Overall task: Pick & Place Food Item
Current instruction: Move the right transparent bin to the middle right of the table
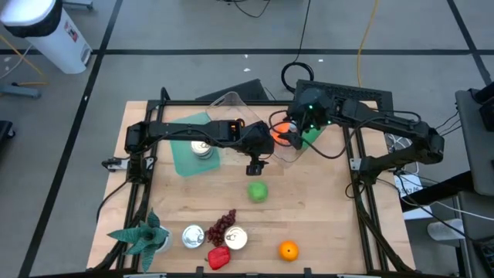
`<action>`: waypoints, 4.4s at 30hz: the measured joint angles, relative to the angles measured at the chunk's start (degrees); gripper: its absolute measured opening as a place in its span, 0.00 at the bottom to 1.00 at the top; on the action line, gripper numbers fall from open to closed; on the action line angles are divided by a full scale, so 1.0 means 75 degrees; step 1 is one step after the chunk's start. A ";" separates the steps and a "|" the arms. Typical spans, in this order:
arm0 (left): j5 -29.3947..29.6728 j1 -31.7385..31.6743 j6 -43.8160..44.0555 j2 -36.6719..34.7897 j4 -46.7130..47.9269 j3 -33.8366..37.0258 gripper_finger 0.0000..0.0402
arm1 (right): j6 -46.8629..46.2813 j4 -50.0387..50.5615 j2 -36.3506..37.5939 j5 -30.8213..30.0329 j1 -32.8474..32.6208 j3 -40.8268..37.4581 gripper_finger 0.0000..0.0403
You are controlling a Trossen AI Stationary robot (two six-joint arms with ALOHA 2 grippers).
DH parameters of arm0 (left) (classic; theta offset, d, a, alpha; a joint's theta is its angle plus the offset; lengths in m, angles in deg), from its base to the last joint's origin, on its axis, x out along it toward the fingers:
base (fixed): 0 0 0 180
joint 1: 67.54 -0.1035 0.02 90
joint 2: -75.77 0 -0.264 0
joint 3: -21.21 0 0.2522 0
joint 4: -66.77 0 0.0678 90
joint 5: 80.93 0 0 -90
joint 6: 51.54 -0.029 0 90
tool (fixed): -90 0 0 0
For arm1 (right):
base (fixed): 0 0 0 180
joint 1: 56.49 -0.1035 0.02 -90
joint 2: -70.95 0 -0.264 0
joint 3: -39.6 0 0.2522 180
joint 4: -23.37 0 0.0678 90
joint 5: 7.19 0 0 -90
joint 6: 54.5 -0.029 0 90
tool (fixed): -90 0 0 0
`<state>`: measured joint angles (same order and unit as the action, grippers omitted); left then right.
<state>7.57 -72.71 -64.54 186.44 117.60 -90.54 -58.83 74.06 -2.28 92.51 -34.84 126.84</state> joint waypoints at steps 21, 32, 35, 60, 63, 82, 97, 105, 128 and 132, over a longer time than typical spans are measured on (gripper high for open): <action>-0.0107 0.0001 -0.0026 0.0000 0.0191 0.0000 0.74 | -0.0771 0.3330 0.1107 0.0106 -0.0096 0.0012 0.86; -0.1784 -0.0460 -0.0691 -0.0694 0.0525 -0.0003 0.74 | -0.2365 0.2990 0.3830 -0.2284 -0.1334 -0.0483 0.86; -0.1831 -0.0714 -0.0939 -0.0892 0.0529 -0.0002 0.74 | -0.2759 0.2282 0.4364 -0.2767 -0.1885 -0.1388 0.82; -0.3492 -0.1546 -0.2712 -0.1124 0.2738 0.0105 0.74 | -0.0257 -0.2359 0.4127 -0.4296 -0.4238 -0.6105 0.34; -0.4324 -0.1911 -0.2632 -0.1381 0.2677 0.0111 0.74 | -0.0033 -0.2223 0.3972 -0.4524 -0.4182 -0.6105 0.35; -0.3083 -0.2672 0.1242 -0.7617 -0.3425 0.6707 0.74 | 0.2250 -0.2095 0.3138 -0.5182 -0.3689 -0.5688 0.44; -0.2877 -0.2442 0.1639 -0.8664 -0.5535 0.8926 0.74 | 0.3184 -0.2498 0.2238 -0.3793 -0.2496 -0.5686 0.44; -0.3005 -0.2442 0.1687 -0.8661 -0.5532 0.8926 0.74 | 0.3880 -0.2592 0.1795 -0.3656 -0.2310 -0.5686 0.44; -0.3075 -0.2442 0.2041 -0.8661 -0.5544 0.8926 0.74 | 0.4556 -0.2959 0.1480 -0.2249 -0.1332 -0.5677 0.20; -0.3077 -0.2442 0.2133 -0.8661 -0.5547 0.8926 0.74 | 0.4625 -0.2897 0.1477 -0.2245 -0.1332 -0.5680 0.16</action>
<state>-15.51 -91.02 -48.54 121.48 76.00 -23.60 -24.14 52.33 8.80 75.67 -44.83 84.24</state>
